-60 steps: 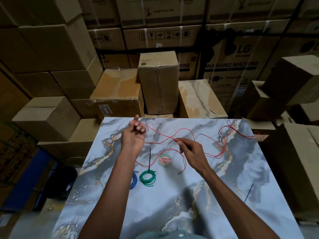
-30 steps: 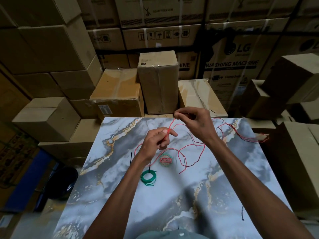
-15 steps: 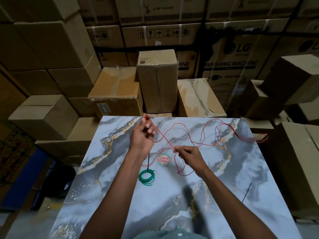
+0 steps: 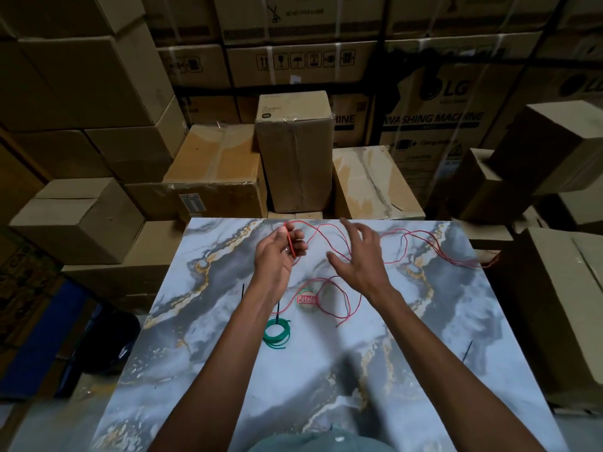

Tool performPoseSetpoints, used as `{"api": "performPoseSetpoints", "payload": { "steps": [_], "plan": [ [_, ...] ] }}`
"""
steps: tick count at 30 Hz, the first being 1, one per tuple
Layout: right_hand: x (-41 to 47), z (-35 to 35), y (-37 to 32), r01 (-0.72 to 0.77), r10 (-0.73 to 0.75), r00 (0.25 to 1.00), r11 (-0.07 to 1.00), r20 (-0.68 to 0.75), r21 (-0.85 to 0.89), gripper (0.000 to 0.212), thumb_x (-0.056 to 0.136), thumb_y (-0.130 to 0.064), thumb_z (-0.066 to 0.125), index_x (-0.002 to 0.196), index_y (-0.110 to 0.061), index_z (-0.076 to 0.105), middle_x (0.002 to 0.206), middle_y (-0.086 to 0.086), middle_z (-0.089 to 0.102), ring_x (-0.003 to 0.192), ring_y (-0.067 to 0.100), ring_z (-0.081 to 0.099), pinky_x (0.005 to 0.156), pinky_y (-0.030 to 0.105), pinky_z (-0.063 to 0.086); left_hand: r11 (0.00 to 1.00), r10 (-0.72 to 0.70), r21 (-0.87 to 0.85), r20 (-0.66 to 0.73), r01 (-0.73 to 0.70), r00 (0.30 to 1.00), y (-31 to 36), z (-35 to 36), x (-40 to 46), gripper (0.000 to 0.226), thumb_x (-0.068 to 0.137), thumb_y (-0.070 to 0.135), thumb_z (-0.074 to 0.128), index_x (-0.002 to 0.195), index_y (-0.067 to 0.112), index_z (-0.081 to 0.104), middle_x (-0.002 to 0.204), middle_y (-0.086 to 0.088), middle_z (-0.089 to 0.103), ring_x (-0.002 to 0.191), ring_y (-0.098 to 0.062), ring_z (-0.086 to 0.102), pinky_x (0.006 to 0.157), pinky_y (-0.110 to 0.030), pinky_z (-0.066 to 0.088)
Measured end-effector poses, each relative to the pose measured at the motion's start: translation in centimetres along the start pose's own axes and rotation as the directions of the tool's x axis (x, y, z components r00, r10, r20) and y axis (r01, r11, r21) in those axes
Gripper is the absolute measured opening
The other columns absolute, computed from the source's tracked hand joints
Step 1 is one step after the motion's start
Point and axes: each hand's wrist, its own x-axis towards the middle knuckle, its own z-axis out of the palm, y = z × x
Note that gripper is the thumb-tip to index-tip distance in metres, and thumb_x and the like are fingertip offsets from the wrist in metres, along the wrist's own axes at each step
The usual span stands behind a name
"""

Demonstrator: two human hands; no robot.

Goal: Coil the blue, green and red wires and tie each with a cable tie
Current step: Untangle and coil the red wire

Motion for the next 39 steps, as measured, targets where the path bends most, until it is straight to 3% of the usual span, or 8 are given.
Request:
{"api": "performPoseSetpoints", "payload": {
  "steps": [5, 11, 14, 19, 26, 30, 34, 39],
  "plan": [
    [2.4, 1.0, -2.7, 0.214, -0.217, 0.975, 0.976, 0.056, 0.048, 0.046, 0.104, -0.039, 0.050, 0.147, -0.025, 0.051, 0.144, 0.005, 0.053, 0.134, 0.024, 0.042, 0.109, 0.042, 0.038, 0.995, -0.090, -0.043, 0.103, 0.095, 0.991, 0.4, 0.7, -0.8, 0.024, 0.108, 0.013, 0.034, 0.099, 0.007, 0.055, 0.068, -0.002, 0.061, 0.059, -0.012, 0.057, 0.059, -0.022, 0.051],
    [0.3, 2.4, -2.8, 0.086, -0.145, 0.978, 0.933, 0.147, 0.349, 0.025, 0.110, -0.029, 0.045, 0.095, -0.016, 0.060, 0.078, 0.002, 0.065, 0.068, 0.016, 0.064, 0.072, 0.047, 0.053, 0.959, -0.167, -0.206, 0.147, 0.195, 0.975, 0.6, 0.0, -0.4, 0.026, 0.107, 0.016, 0.033, 0.101, 0.007, 0.057, 0.068, 0.001, 0.059, 0.056, -0.010, 0.055, 0.055, -0.021, 0.049],
    [-1.8, 2.8, -3.0, 0.068, -0.148, 0.970, 0.926, 0.192, 0.370, 0.024, 0.109, -0.029, 0.047, 0.095, -0.019, 0.064, 0.069, -0.003, 0.059, 0.061, 0.013, 0.055, 0.066, 0.036, 0.048, 0.948, -0.140, -0.279, 0.074, 0.155, 0.987, 0.1, -0.7, 0.3, 0.028, 0.107, 0.015, 0.034, 0.105, 0.006, 0.060, 0.074, 0.000, 0.067, 0.064, -0.011, 0.065, 0.060, -0.023, 0.055],
    [-4.8, 2.1, -2.3, -0.019, -0.098, 0.957, 0.919, 0.274, 0.393, 0.026, 0.107, -0.031, 0.052, 0.112, -0.021, 0.075, 0.092, -0.006, 0.074, 0.080, 0.004, 0.065, 0.070, 0.021, 0.048, 0.969, -0.022, -0.245, -0.106, -0.004, 0.994, -0.3, -1.9, 2.0, 0.030, 0.108, 0.015, 0.034, 0.112, -0.001, 0.059, 0.092, -0.011, 0.075, 0.084, -0.021, 0.075, 0.070, -0.028, 0.060],
    [-6.0, -0.2, -3.3, -0.041, -0.102, 0.889, 0.953, 0.447, 0.300, 0.026, 0.101, -0.030, 0.060, 0.125, -0.029, 0.072, 0.073, -0.011, 0.063, 0.062, 0.001, 0.055, 0.066, 0.022, 0.049, 0.977, 0.199, 0.118, -0.216, -0.177, 0.956, -0.9, -3.5, 2.9, 0.031, 0.109, 0.016, 0.032, 0.115, 0.001, 0.058, 0.099, -0.012, 0.074, 0.092, -0.022, 0.075, 0.082, -0.030, 0.059],
    [-4.2, -3.6, -4.3, 0.087, -0.161, 0.936, 0.968, 0.312, 0.236, 0.018, 0.098, -0.025, 0.065, 0.106, -0.019, 0.080, 0.088, -0.004, 0.076, 0.075, 0.007, 0.067, 0.074, 0.028, 0.052, 0.820, 0.303, 0.517, -0.031, -0.244, 0.952, -1.8, -6.0, 2.6, 0.031, 0.109, 0.023, 0.034, 0.109, 0.006, 0.060, 0.089, -0.011, 0.074, 0.080, -0.022, 0.074, 0.075, -0.031, 0.060],
    [-1.5, -6.5, -4.4, 0.152, -0.196, 0.960, 0.964, 0.200, 0.217, 0.014, 0.095, -0.029, 0.071, 0.099, -0.020, 0.081, 0.091, -0.004, 0.076, 0.083, 0.013, 0.068, 0.079, 0.037, 0.056, 0.668, 0.127, 0.694, 0.250, -0.269, 0.960, -3.0, -6.6, 1.2, 0.030, 0.107, 0.025, 0.039, 0.101, 0.010, 0.064, 0.083, -0.010, 0.075, 0.070, -0.030, 0.072, 0.070, -0.042, 0.060],
    [1.5, -7.3, -3.5, 0.144, -0.168, 0.984, 0.947, 0.061, 0.286, 0.018, 0.088, -0.034, 0.080, 0.094, -0.018, 0.082, 0.073, 0.004, 0.070, 0.066, 0.017, 0.061, 0.062, 0.030, 0.047, 0.752, -0.116, 0.636, 0.386, -0.173, 0.915, -3.4, -5.2, -0.4, 0.036, 0.099, 0.024, 0.043, 0.096, -0.005, 0.064, 0.069, -0.018, 0.069, 0.051, -0.027, 0.058, 0.056, -0.032, 0.050]
  ]
}}
